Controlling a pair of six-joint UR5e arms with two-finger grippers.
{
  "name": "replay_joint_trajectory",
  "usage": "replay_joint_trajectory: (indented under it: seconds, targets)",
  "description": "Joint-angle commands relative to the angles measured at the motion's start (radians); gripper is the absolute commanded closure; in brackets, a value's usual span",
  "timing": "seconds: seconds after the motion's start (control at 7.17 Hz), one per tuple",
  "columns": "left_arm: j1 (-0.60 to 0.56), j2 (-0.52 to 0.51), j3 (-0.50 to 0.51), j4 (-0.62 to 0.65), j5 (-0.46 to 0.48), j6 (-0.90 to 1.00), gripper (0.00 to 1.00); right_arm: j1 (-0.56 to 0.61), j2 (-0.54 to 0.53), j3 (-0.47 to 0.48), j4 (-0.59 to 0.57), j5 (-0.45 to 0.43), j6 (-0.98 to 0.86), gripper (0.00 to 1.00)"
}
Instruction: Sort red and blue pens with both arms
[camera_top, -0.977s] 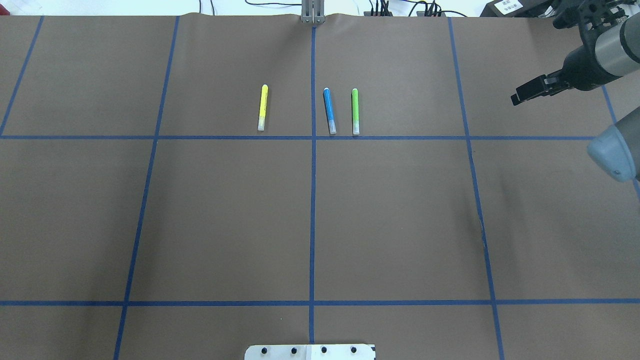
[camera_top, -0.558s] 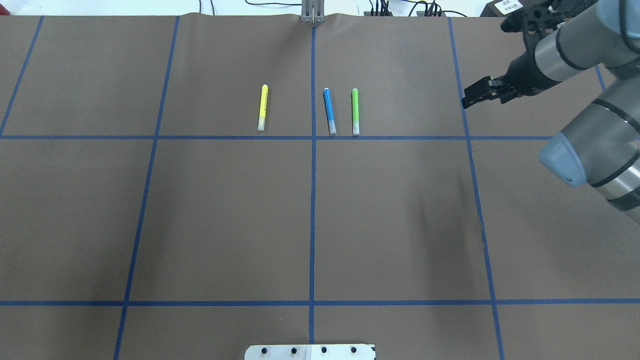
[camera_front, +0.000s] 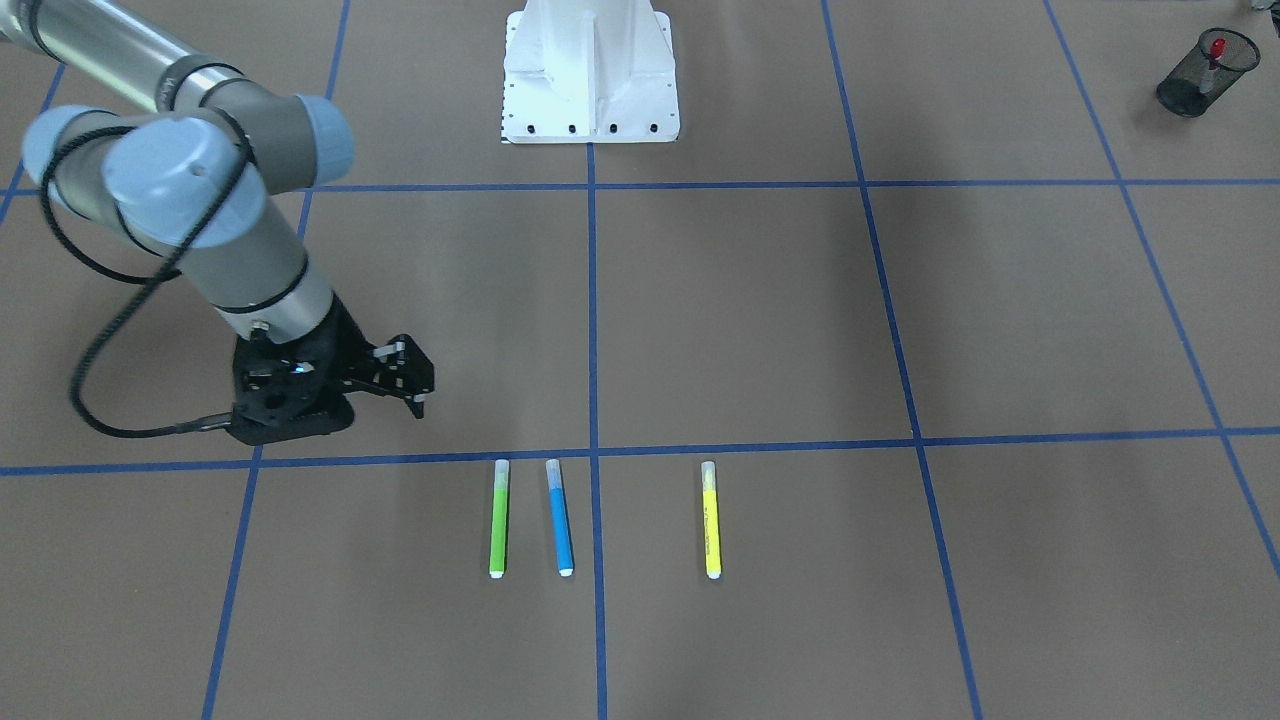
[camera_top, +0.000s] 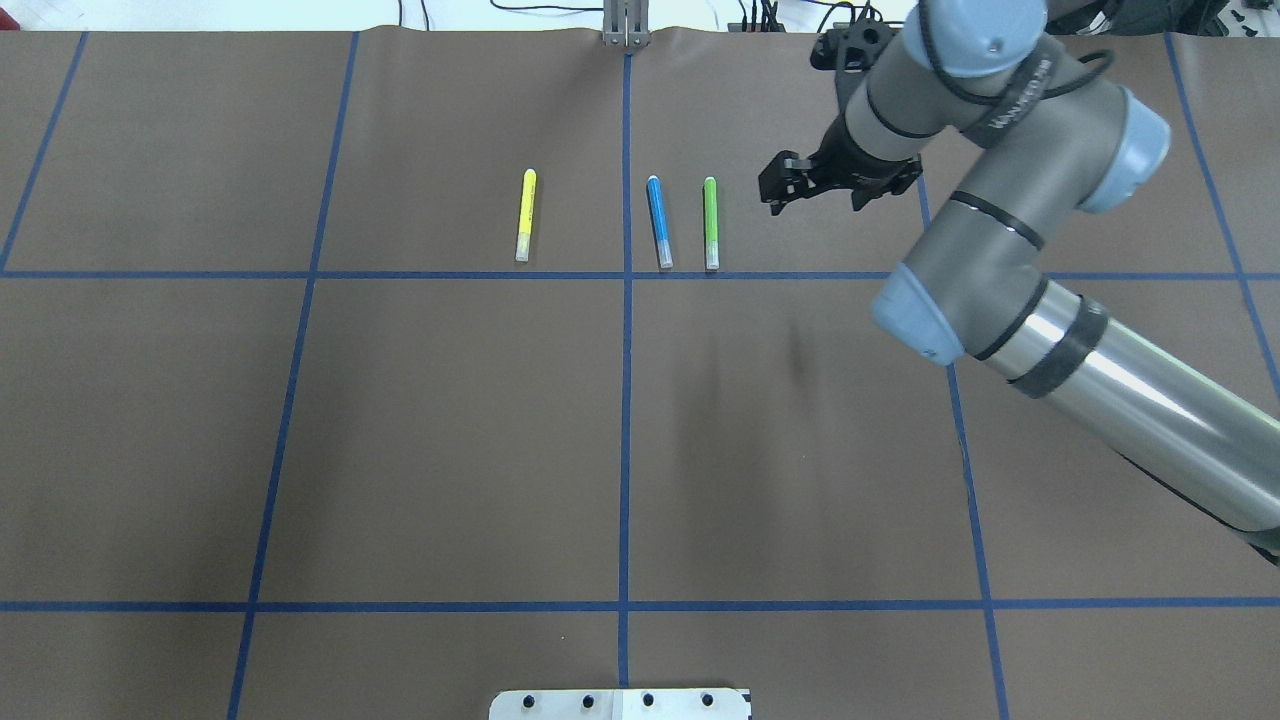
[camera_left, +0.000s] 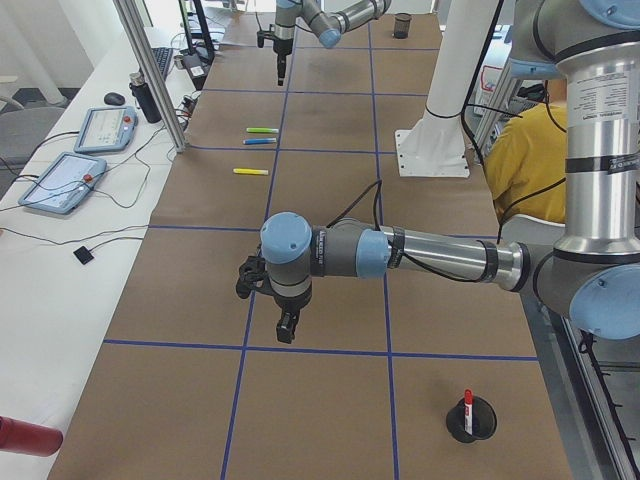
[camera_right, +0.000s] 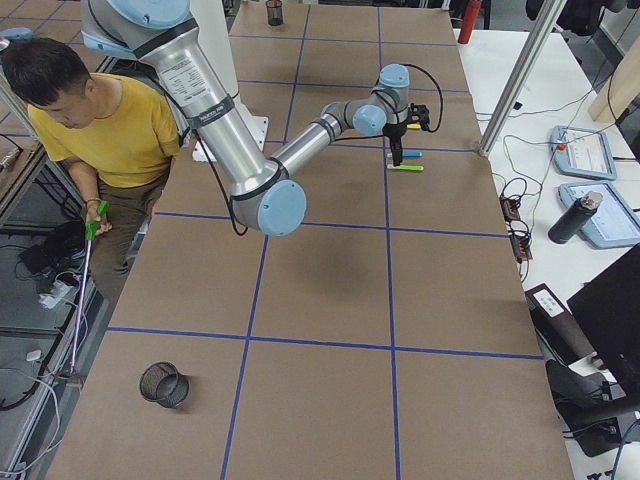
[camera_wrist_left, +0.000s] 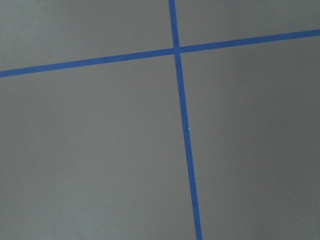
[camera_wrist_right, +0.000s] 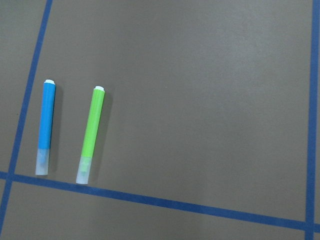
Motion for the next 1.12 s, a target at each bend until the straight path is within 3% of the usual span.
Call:
replay_joint_trajectory:
  seconds: [0.0, 0.28, 0.7, 0.98]
  targets:
    - [0.0, 0.001, 0.001, -0.003, -0.001, 0.0, 0.0, -0.091, 0.238, -0.261, -0.002, -0.089, 0.085, 0.0]
    - [0.0, 0.003, 0.001, -0.003, -0.002, 0.002, 0.0, -0.115, 0.291, -0.351, 0.004, -0.091, 0.083, 0.0]
    - [0.0, 0.006, 0.001, -0.003, -0.001, 0.003, 0.0, -0.137, 0.289, -0.467, 0.144, -0.091, 0.086, 0.0]
    - [0.0, 0.006, 0.001, -0.004, -0.001, 0.006, 0.0, -0.149, 0.286, -0.484, 0.146, -0.109, 0.086, 0.07]
